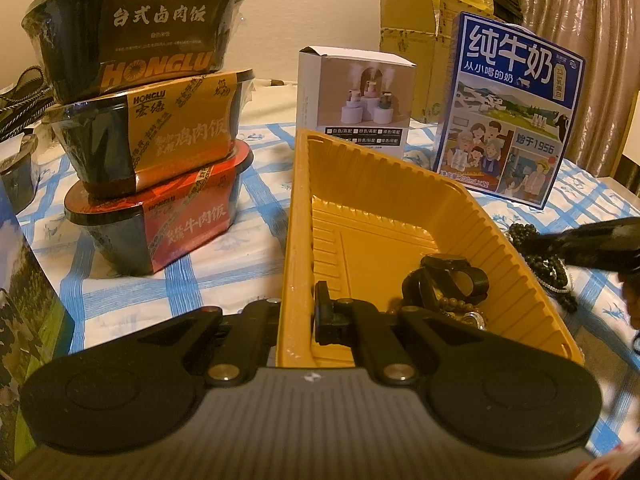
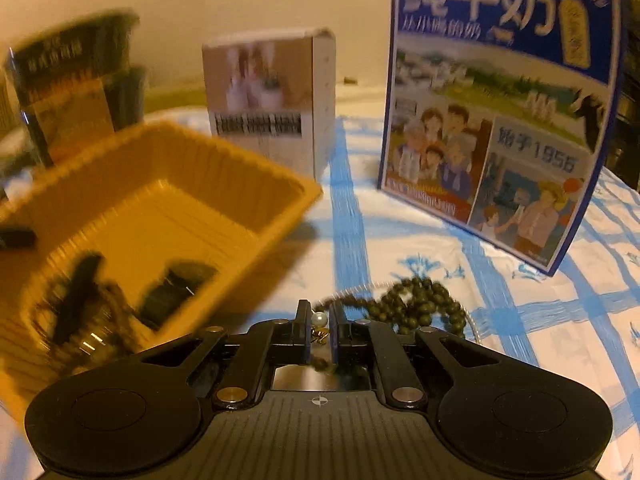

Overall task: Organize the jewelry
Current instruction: 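Lift the green bead strand into the tray and open the right gripper, then return the right gripper from the tray to the green bead pile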

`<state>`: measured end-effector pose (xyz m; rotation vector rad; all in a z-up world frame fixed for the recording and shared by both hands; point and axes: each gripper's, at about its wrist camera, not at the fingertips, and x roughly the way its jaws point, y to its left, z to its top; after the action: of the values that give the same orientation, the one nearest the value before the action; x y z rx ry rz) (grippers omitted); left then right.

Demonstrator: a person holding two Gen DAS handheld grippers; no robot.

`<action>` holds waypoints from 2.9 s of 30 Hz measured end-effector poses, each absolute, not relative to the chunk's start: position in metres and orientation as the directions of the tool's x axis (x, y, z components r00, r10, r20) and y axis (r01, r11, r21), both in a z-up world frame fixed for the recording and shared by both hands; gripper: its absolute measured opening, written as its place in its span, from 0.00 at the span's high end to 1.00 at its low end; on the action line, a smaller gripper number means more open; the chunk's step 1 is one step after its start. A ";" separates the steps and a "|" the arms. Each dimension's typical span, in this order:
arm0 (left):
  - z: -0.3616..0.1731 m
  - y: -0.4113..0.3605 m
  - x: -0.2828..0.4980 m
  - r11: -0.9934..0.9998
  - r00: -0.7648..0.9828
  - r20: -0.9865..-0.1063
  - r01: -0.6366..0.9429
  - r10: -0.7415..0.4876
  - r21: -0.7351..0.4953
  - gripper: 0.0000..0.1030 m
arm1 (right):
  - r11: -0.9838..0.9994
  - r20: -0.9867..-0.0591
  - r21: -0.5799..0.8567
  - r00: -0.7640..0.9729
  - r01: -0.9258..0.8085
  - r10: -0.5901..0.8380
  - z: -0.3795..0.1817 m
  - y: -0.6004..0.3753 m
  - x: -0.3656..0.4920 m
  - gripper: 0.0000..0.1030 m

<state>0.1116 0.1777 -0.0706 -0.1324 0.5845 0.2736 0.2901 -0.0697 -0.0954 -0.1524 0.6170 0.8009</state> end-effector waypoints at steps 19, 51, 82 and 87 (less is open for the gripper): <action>-0.071 0.179 0.112 0.955 0.801 -0.559 -0.293 0.217 -0.049 0.97 | 0.429 -0.482 0.371 0.224 -0.824 0.847 -0.067 -0.007 0.212 0.91; -0.072 0.179 0.112 0.952 0.799 -0.557 -0.303 0.227 -0.045 0.97 | 0.624 -0.500 0.424 0.406 -0.656 0.765 -0.078 -0.080 0.206 0.57; -0.073 0.179 0.113 0.952 0.796 -0.559 -0.305 0.233 -0.038 0.97 | 0.831 -0.588 0.306 0.595 -0.464 0.548 -0.086 -0.180 0.243 0.57; -0.073 0.178 0.113 0.952 0.796 -0.559 -0.305 0.233 -0.037 0.97 | 0.836 -0.594 0.291 0.597 -0.466 0.539 -0.088 -0.181 0.248 0.57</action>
<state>0.1131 0.1782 -0.0728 -0.1278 0.5831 0.2896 0.2480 -0.1806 -0.0880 0.1091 0.7248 0.5846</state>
